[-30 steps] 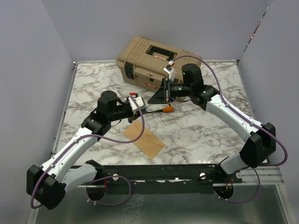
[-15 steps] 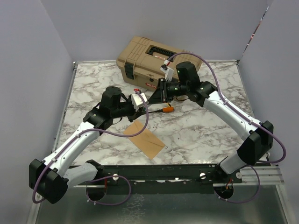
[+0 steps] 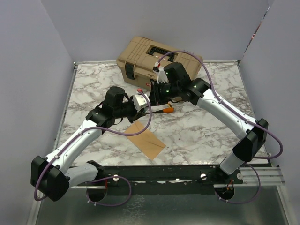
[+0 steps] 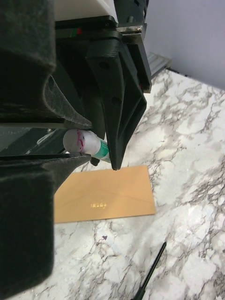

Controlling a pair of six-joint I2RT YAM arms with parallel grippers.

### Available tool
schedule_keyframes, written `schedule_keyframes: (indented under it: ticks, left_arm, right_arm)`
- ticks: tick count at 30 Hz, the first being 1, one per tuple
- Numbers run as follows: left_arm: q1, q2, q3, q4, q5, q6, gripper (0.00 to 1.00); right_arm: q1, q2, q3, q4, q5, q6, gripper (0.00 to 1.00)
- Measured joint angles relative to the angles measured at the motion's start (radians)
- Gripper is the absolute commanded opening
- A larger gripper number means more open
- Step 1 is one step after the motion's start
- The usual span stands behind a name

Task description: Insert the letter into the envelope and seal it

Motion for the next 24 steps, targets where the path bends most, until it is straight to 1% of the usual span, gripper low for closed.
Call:
schedule_keyframes:
  ticks: [4, 10, 13, 17, 24]
  left_arm:
    - [-0.004, 0.006, 0.000, -0.011, -0.013, 0.014, 0.00]
    - [-0.010, 0.005, 0.000, -0.014, -0.021, 0.058, 0.00]
    - [-0.011, -0.007, -0.008, -0.004, -0.027, 0.098, 0.00]
    - [-0.011, -0.063, -0.074, 0.058, -0.033, 0.141, 0.00]
    - [-0.011, -0.104, -0.155, 0.159, -0.044, 0.134, 0.00]
  right_arm:
    - [0.027, 0.026, 0.045, -0.062, 0.071, -0.014, 0.01]
    - [0.047, 0.037, 0.062, -0.099, 0.122, -0.017, 0.01]
    - [0.048, 0.037, 0.062, -0.103, 0.121, -0.009, 0.01]
    - [0.051, 0.037, 0.049, -0.093, 0.095, 0.008, 0.00]
    - [0.048, 0.036, 0.013, -0.065, 0.069, 0.044, 0.00]
